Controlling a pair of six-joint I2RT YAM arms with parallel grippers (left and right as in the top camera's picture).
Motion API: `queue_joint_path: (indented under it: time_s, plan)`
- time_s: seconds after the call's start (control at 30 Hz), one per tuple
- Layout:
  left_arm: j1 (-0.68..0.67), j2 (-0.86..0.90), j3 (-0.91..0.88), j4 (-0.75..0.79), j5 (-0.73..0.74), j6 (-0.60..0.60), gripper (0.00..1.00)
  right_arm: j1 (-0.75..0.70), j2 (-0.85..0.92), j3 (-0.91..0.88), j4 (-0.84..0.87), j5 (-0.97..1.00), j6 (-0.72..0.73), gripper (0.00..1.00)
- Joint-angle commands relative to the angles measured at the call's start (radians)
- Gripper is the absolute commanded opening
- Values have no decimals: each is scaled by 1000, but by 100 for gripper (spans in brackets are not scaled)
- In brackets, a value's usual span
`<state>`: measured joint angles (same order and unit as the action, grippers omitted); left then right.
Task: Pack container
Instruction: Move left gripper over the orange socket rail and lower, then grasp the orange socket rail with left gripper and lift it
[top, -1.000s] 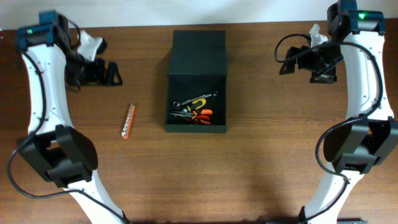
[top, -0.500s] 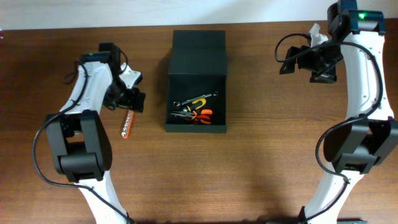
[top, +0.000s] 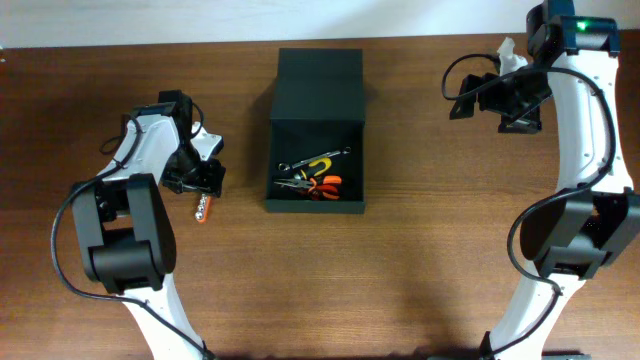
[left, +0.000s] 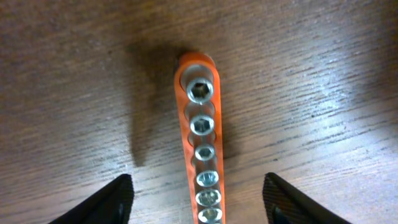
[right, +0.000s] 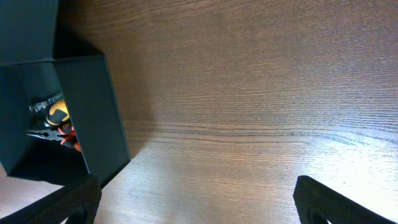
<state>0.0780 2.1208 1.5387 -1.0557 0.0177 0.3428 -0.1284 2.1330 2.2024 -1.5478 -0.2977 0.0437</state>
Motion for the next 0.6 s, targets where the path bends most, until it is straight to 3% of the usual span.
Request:
queue_joint_path:
  time_s: [0.0,0.57]
  plan:
    - [2,5,-11,8,-7,-6,67,3,3,-5,0,-1,-10,99]
    - [2,5,-86,88,-8,-6,61,3,2,-5,-1,24,-9,99]
